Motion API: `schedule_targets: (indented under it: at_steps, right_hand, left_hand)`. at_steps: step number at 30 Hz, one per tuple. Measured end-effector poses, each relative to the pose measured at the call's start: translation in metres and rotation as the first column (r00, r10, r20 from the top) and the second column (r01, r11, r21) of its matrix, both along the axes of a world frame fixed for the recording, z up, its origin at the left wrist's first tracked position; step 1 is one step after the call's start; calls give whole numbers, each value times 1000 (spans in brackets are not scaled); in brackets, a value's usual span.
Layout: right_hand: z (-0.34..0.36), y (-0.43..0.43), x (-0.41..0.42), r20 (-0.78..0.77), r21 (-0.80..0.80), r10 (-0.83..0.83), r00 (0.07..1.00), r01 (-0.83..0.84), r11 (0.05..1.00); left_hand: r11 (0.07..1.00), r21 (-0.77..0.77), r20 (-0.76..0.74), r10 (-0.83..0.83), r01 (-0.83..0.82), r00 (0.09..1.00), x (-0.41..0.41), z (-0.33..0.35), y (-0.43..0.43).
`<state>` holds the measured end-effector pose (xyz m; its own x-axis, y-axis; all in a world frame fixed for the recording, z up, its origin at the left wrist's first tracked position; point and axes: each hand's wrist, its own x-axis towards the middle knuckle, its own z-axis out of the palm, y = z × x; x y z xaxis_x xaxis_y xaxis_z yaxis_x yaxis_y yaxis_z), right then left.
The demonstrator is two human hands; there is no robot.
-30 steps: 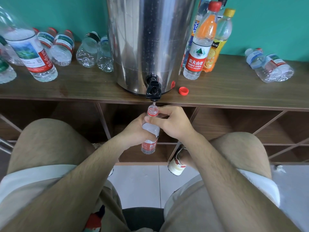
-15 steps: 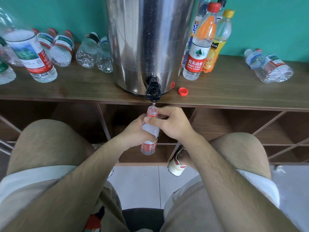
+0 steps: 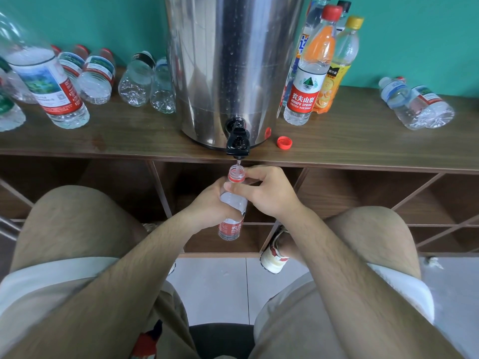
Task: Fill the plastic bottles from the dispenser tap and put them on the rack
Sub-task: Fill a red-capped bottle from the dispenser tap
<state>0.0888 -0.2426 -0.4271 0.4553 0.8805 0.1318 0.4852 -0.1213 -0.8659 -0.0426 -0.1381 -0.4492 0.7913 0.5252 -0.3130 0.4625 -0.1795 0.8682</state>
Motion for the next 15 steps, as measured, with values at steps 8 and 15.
schedule_targets:
  at_steps: [8,15]
  right_hand:
    - [0,-1,0,11,15,3,1000,-3,1000]
    - [2,-1,-1,6,-2,6,1000,-6,1000]
  left_hand:
    - [1000,8,3,-11,11,1000,1,0,0]
    - [1000,4,-3,-2,2,1000,0,0,0]
